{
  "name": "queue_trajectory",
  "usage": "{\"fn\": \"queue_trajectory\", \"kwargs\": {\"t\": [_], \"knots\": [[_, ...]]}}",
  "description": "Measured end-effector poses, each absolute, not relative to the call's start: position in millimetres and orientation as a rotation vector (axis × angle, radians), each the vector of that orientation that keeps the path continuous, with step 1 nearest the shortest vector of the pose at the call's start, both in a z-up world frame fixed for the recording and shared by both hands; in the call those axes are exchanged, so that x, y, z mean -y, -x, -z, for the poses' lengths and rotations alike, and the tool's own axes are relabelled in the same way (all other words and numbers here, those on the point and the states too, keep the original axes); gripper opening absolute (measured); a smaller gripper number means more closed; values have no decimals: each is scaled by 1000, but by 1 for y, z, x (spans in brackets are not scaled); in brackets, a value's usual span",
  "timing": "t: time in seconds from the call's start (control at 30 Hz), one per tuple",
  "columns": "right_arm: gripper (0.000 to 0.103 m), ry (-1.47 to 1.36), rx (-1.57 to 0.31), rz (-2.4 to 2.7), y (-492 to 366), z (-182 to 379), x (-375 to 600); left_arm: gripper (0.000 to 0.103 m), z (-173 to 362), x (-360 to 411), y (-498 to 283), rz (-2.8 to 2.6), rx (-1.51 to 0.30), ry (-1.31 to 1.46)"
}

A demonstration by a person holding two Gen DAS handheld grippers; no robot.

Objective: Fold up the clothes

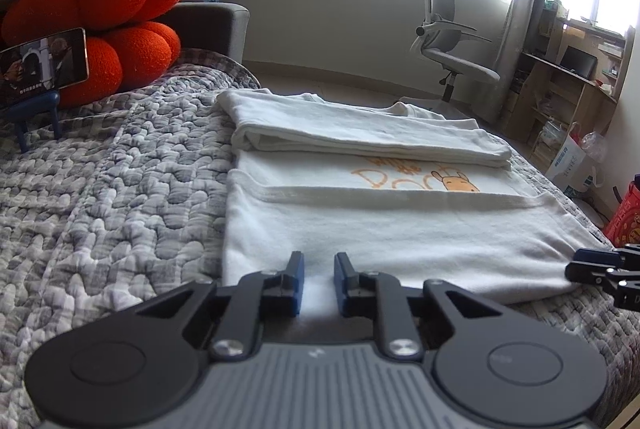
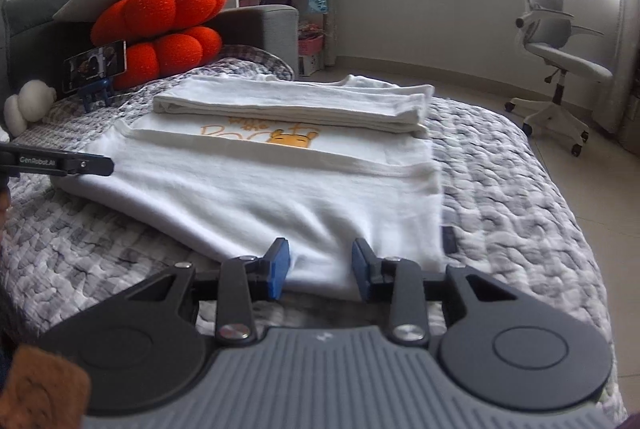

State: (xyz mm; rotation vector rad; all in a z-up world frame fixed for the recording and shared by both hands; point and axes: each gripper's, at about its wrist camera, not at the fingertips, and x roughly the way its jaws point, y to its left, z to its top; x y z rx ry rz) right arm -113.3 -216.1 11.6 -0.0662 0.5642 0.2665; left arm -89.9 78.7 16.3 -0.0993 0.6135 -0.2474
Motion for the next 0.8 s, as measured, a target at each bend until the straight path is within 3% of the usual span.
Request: {"fn": "queue_trajectory", "kwargs": {"t": [0.03,0.1,0.13,0.37,0.47,0.53,0.8], "knots": [[33,63,-561,-256,114,-11,220,16,-16,-81,91,245,-613,102],[18,56,-554,-234,117,-9,226,14,-16,-87,92,240,-612,109],[17,52,-550,-223,118,-8,230,14,-16,-89,93,237,-613,113],[18,6,-539,-163,123,-4,248,14,-25,-103,104,211,-601,134],[19,-33,-559,-160,117,-12,248,20,-38,-92,110,257,-562,79],[27,-64,-548,-185,113,-20,243,25,-46,-80,109,310,-545,55],[27,-4,-605,-483,91,-17,167,26,-25,-29,95,518,-659,-6]]}}
